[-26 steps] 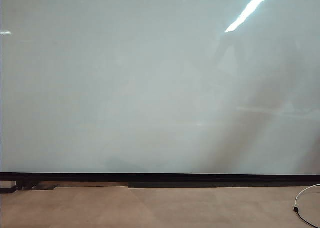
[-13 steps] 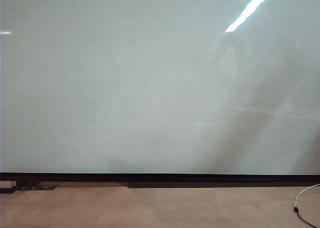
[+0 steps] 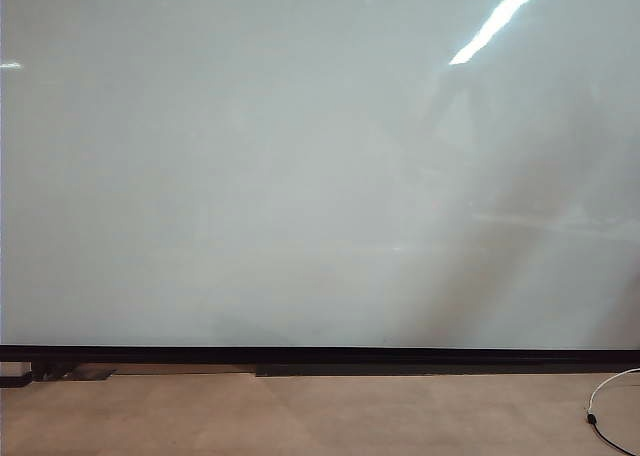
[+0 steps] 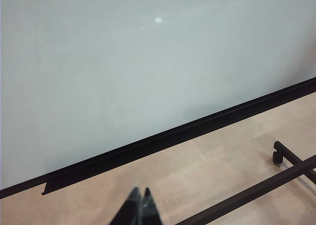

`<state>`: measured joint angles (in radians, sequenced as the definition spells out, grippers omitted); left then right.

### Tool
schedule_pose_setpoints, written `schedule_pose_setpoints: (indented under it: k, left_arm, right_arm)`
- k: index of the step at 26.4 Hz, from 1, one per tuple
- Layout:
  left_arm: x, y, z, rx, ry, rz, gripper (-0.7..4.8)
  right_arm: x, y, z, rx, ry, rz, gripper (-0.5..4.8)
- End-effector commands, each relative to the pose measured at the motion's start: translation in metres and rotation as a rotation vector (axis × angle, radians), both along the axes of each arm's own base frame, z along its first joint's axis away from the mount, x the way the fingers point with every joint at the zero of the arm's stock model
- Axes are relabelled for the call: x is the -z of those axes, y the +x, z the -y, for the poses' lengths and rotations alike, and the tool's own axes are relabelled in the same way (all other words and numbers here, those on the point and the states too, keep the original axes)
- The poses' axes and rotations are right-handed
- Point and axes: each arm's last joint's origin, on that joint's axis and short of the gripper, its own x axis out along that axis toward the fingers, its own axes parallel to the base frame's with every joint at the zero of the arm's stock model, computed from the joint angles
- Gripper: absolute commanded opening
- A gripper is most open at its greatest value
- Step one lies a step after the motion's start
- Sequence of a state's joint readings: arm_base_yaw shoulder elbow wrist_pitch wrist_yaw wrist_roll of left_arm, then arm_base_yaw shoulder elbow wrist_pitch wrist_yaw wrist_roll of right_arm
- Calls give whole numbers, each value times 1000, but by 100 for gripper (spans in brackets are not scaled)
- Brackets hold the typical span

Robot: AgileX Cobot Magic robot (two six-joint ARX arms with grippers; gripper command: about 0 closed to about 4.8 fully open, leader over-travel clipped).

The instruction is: Pick up the pen on the shelf to the right of the whiteboard and draw a straight line.

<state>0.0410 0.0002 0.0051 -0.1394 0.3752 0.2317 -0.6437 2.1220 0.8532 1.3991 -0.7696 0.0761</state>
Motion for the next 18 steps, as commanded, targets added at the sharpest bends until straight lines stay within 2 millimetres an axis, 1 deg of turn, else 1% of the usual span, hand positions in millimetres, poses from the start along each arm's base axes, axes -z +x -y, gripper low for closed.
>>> schedule_pose_setpoints:
  k: [1,5,8,12,13,14,15,17,18]
  left_arm:
    - [0,0,0,9,-1,-8,-5]
    - [0,0,0,13,-2,-8,-5]
    - [0,0,1,25,-3,-8,-5]
    - [0,-1,1,34,-5,-7,-5]
    - [0,-1,1,34,-5,-7,-5]
    - [0,-1,1,34,-5,-7,-5]
    - [0,-1,1,33,-7,-8,-5]
    - [0,-1,1,33,-8,-8,-5]
    - [0,-1,1,35,-8,-8,-5]
  right_arm:
    - [-3,-1,1,-15,-11,12,-1]
    - [-6,-6,7,-33,26,9,-1]
    - [-14,-13,14,-10,50,22,-2]
    - [-37,-25,25,51,27,72,-3]
    - [-50,-31,29,97,27,91,-4]
    - [-56,-34,32,127,29,96,-4]
    - [-68,-39,32,178,43,93,-4]
    - [-73,-47,32,243,75,69,-5]
    - [-76,-51,28,262,79,58,-5]
